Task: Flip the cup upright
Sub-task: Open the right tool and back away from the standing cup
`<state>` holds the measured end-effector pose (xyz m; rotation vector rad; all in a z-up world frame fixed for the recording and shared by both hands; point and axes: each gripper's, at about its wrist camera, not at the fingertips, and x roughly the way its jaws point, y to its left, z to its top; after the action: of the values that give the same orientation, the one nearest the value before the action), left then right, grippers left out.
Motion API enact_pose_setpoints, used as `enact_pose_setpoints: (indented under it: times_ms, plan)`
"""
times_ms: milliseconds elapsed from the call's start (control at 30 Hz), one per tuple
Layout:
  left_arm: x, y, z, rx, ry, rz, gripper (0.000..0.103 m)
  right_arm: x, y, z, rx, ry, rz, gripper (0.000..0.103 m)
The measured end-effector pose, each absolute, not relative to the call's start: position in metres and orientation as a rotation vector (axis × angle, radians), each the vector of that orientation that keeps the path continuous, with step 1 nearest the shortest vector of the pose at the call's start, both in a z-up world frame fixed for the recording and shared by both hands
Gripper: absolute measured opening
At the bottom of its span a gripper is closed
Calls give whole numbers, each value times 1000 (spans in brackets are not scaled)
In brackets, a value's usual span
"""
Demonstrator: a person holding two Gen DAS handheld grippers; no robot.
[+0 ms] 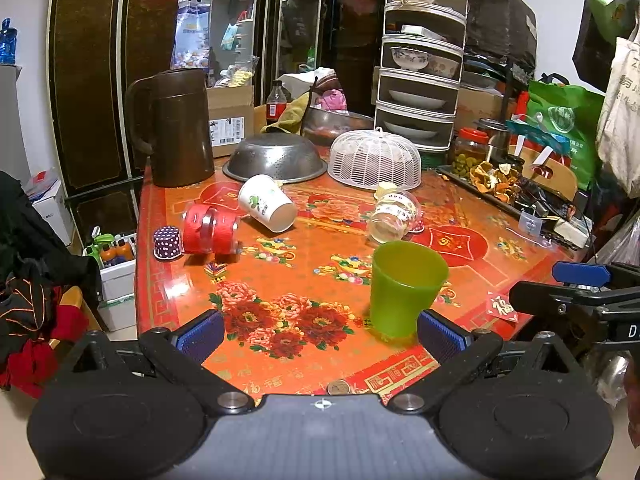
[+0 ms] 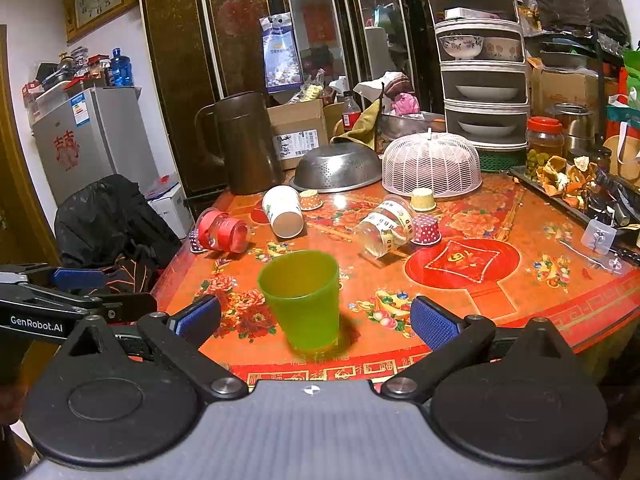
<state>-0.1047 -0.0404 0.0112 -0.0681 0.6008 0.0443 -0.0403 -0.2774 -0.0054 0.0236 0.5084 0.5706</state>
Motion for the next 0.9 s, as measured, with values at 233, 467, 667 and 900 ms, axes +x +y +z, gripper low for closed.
enact_pose_setpoints:
  times_ms: [233,467,667,900]
  plan:
    - [-102,-40,9,-74,609,46,103,-40,-278,-5,32,506,568,102]
    - [-101,-40,8,-74,613,45,103,-40,-279,-7,38,508,581,102]
    - [-102,-40,8,-75,607,32,103,-40,-279,-7,38,508,595,102]
    - [-101,-41,7,-83,611,21,103,-39,-281,-8,46,507,614,102]
